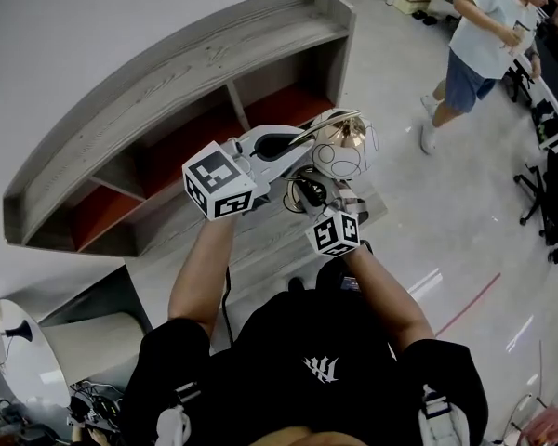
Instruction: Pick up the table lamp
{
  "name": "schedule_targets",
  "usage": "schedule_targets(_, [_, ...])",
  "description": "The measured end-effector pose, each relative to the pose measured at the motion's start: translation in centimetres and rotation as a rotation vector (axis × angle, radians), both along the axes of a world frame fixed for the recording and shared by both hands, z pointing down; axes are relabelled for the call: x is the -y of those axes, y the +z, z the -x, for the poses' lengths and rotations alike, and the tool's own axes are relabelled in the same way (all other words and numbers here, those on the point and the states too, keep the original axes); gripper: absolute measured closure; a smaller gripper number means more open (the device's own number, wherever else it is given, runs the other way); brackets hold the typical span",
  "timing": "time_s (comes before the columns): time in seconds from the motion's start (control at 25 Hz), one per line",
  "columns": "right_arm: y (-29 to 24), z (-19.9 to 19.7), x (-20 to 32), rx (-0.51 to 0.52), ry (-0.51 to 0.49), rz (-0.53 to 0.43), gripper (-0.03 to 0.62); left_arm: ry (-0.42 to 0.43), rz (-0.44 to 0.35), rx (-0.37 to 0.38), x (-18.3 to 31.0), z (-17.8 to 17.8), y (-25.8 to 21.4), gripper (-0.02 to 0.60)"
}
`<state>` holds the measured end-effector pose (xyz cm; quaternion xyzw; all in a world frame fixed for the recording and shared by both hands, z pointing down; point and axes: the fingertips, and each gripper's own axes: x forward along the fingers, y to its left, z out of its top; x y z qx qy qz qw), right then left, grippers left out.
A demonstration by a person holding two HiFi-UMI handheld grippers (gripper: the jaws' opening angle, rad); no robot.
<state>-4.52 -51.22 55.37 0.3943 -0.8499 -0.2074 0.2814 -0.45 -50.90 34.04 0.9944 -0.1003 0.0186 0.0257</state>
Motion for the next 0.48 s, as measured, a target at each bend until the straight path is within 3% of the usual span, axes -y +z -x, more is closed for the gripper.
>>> schedule_targets(0.48, [-5.9,0.0,-1.2,-0.012,0.003,-0.049,0.537,0.001,-0.040,-0.039,-1.0,0.8,-5.1,0.580])
